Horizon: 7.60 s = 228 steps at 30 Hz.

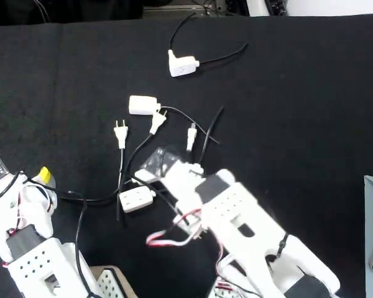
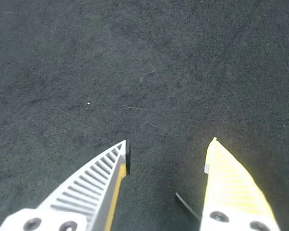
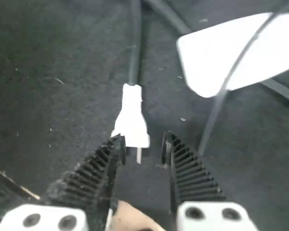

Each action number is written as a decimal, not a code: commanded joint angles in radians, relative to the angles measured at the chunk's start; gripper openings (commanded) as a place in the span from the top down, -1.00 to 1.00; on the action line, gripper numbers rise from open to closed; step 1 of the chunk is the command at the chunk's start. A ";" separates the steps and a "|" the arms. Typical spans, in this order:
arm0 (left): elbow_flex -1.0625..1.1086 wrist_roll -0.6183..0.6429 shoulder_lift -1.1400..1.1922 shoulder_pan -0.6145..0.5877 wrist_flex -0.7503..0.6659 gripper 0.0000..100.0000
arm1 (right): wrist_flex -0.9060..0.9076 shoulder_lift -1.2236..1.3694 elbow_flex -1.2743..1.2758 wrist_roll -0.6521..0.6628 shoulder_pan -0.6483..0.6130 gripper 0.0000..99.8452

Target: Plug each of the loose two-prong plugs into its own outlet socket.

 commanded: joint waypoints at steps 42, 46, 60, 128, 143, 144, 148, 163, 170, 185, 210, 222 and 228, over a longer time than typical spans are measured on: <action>0.015 0.003 -0.012 -0.005 -0.064 0.47 | -0.167 0.351 -0.114 0.072 0.068 0.97; 0.015 0.003 -0.012 -0.005 -0.064 0.47 | -0.166 0.315 -0.114 0.069 0.068 0.76; 0.015 0.003 -0.012 -0.004 -0.064 0.47 | -0.006 0.305 -0.168 0.075 0.092 0.75; 0.015 0.003 -0.012 0.007 -0.066 0.47 | 0.029 0.127 -0.326 0.069 0.104 0.98; -0.070 0.009 -0.012 0.232 -0.066 0.47 | -0.242 -0.375 -0.140 -0.121 -0.077 0.98; -0.090 0.009 -0.012 0.263 -0.066 0.47 | -0.279 -0.378 -0.120 -0.130 -0.087 0.98; -0.145 0.009 -0.012 0.418 -0.066 0.47 | -0.408 -0.378 -0.059 -0.152 -0.135 0.98; -0.216 0.003 -0.012 0.773 -0.011 0.47 | -0.543 -0.380 0.021 -0.184 -0.203 0.98; -0.280 0.002 -0.074 0.842 0.135 0.47 | -0.545 -0.377 0.018 -0.186 -0.169 0.98; -0.162 -0.114 -0.181 0.590 0.198 0.46 | -0.491 -0.374 0.015 -0.319 -0.163 0.98; -0.507 -0.582 0.836 0.889 0.196 0.38 | -0.356 -0.383 -0.015 -0.382 0.158 0.98; -0.541 -0.575 1.108 0.918 0.012 0.59 | -0.353 -0.384 -0.019 -0.382 0.207 0.98; -0.542 -0.512 1.115 0.918 0.008 0.83 | -0.354 -0.384 -0.021 -0.377 0.236 0.98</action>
